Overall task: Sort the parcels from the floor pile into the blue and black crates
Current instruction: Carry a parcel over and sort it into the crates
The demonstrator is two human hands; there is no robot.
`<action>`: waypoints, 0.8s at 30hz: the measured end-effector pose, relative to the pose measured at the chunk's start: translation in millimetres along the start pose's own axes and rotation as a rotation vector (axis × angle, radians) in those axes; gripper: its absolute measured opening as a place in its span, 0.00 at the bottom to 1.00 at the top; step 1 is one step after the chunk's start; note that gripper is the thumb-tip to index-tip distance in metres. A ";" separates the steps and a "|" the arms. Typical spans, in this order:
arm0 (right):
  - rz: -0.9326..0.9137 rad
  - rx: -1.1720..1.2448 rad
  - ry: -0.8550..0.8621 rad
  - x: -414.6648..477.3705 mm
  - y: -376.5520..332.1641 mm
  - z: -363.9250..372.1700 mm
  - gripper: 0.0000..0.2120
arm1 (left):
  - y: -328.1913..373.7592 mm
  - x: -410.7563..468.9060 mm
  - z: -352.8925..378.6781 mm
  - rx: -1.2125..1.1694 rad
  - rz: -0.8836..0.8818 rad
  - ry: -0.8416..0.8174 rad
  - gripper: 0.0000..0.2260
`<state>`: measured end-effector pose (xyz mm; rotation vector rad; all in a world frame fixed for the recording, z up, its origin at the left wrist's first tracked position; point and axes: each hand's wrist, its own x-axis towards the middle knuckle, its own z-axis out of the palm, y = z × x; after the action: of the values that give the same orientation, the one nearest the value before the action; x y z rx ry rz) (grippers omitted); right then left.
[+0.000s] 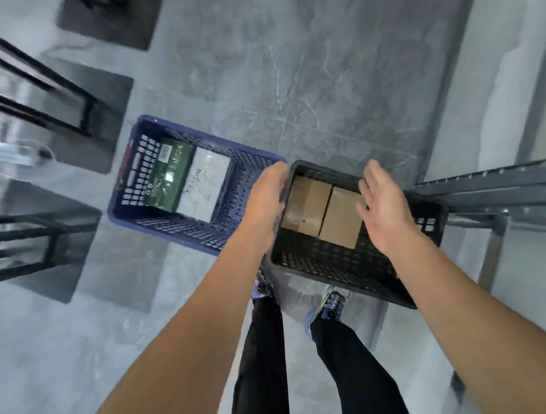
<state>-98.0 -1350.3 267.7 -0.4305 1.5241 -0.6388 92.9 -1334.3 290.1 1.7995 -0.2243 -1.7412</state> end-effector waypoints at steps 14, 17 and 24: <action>-0.326 -0.236 -0.383 -220.7 -138.5 110.3 0.30 | 87.3 -245.5 -121.5 -0.137 0.356 0.185 0.14; -0.392 -0.302 -0.486 -257.3 -141.3 124.7 0.29 | 79.8 -296.2 -147.2 -0.192 0.422 0.265 0.25; -0.454 -0.474 -0.776 -345.9 -113.1 175.2 0.30 | 9.7 -403.6 -217.1 -0.420 0.535 0.517 0.20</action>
<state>84.9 -1243.4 611.5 -1.2519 0.8103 -0.3665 254.4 -1064.2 623.4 1.6142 -0.0977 -0.8445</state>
